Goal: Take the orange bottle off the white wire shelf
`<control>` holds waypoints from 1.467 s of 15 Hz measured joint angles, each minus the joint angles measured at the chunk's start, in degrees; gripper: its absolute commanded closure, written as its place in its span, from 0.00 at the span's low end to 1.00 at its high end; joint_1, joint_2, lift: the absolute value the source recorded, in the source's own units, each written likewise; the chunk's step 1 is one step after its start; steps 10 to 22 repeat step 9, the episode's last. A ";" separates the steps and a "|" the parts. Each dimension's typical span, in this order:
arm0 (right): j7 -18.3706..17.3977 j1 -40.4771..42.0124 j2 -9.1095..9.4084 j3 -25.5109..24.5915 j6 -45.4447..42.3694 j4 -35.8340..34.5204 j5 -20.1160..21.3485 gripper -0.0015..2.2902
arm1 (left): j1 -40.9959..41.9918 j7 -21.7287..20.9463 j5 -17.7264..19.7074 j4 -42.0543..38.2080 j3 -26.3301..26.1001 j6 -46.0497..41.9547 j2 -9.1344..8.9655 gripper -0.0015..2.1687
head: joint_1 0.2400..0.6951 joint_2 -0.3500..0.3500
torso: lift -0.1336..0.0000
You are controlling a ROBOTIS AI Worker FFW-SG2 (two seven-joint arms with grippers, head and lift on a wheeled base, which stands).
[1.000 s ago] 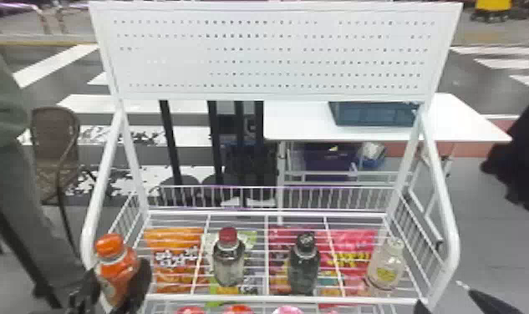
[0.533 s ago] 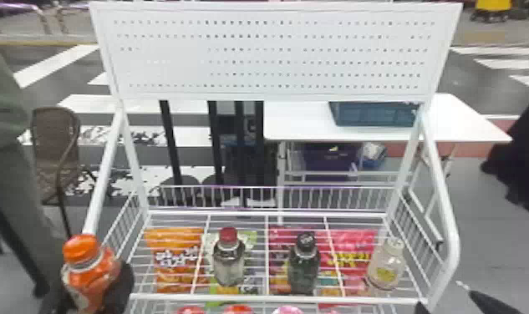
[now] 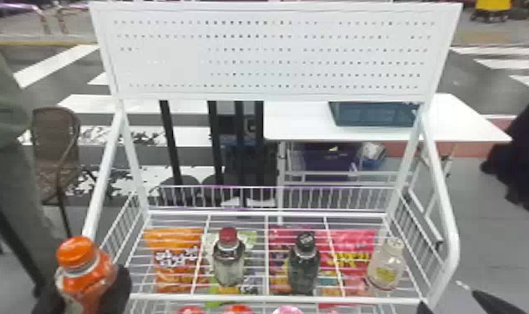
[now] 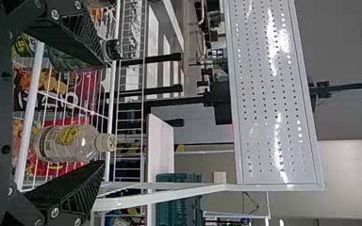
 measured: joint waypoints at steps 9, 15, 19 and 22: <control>0.02 -0.31 0.11 0.05 0.00 0.24 -0.09 0.07 | -0.19 -0.41 0.81 0.11 0.23 -0.18 -0.31 0.41 | 0.57 0.50 | 1.00; 0.02 -0.31 0.11 0.05 0.00 0.24 -0.09 0.07 | -0.19 -0.41 0.81 0.11 0.23 -0.18 -0.31 0.41 | 0.57 0.50 | 1.00; 0.02 -0.31 0.11 0.05 0.00 0.24 -0.09 0.07 | -0.19 -0.41 0.81 0.11 0.23 -0.18 -0.31 0.41 | 0.57 0.50 | 1.00; 0.02 -0.31 0.11 0.05 0.00 0.24 -0.09 0.07 | -0.19 -0.41 0.81 0.11 0.23 -0.18 -0.31 0.41 | 0.57 0.50 | 1.00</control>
